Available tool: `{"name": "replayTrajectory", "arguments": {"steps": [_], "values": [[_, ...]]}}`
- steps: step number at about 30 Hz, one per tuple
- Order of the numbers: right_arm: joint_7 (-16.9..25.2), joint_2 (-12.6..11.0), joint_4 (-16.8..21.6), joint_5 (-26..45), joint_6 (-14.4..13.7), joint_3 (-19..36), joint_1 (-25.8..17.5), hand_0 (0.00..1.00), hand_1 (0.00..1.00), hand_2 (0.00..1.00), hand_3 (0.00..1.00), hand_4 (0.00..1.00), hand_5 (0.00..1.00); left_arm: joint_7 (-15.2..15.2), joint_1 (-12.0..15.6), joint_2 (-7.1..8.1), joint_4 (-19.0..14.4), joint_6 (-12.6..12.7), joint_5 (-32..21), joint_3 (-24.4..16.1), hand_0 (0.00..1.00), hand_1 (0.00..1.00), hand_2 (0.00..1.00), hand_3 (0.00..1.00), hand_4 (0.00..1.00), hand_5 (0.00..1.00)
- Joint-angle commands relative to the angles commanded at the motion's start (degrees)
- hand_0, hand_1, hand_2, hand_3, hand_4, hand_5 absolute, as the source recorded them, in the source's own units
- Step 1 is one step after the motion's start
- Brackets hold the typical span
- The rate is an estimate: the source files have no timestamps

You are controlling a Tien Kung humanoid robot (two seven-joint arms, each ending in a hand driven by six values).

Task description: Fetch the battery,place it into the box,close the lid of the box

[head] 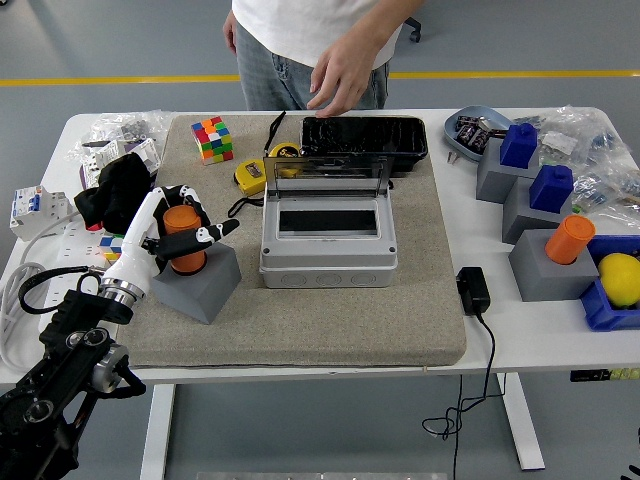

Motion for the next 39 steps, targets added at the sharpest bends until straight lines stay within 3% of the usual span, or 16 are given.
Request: {"name": "replayTrajectory", "arguments": {"steps": [9,17,23,24,27,32,35,39], "values": [[-0.02,0.02,0.00,-0.01,0.04,0.16,0.07,0.829,0.790,0.762,0.802,0.998,0.998,-0.73,-0.86,-0.30,-0.63,1.42,-1.65,-0.01,0.011,0.002,0.043,0.061,0.998,0.002],[0.09,0.00,0.00,0.12,0.03,0.32,0.37,0.829,0.790,0.761,0.802,0.998,0.998,-0.37,-3.32,-0.11,-3.15,3.77,3.03,-0.13,0.009,0.002,0.035,0.051,0.998,0.002],[0.11,-0.16,0.00,0.23,0.05,0.26,0.48,0.829,0.789,0.761,0.802,0.998,0.998,0.97,-6.40,1.13,-5.68,6.88,17.06,-0.13,0.011,0.002,0.025,0.032,0.998,0.007],[0.12,-0.20,0.00,0.26,0.04,0.22,0.53,0.829,0.790,0.761,0.802,0.998,0.998,1.14,-6.99,1.39,-5.87,7.35,19.40,0.14,0.009,0.002,0.009,0.008,0.998,0.170],[0.12,-0.32,0.00,0.29,0.01,0.22,0.68,0.829,0.790,0.761,0.802,0.998,0.998,2.07,-9.01,2.36,-6.29,8.78,26.32,1.45,0.009,0.002,0.009,0.008,0.998,0.170],[0.13,-0.74,0.00,0.12,-0.04,0.68,0.92,0.829,0.790,0.761,0.802,0.998,0.998,6.67,-12.75,4.88,-8.68,10.76,38.13,5.45,0.008,0.002,0.002,0.002,0.998,0.196],[0.02,-1.11,0.00,-0.53,-0.04,1.54,1.06,0.829,0.790,0.761,0.802,0.998,0.998,9.64,-14.37,6.36,-11.99,10.61,45.21,8.55,0.008,0.002,0.002,0.002,0.998,0.196],[-0.15,-1.46,0.00,-1.20,-0.11,2.16,1.19,0.829,0.790,0.761,0.801,0.998,0.998,11.38,-15.30,6.93,-14.33,10.06,52.85,11.15,0.009,0.002,0.002,0.002,0.998,0.168]]}}
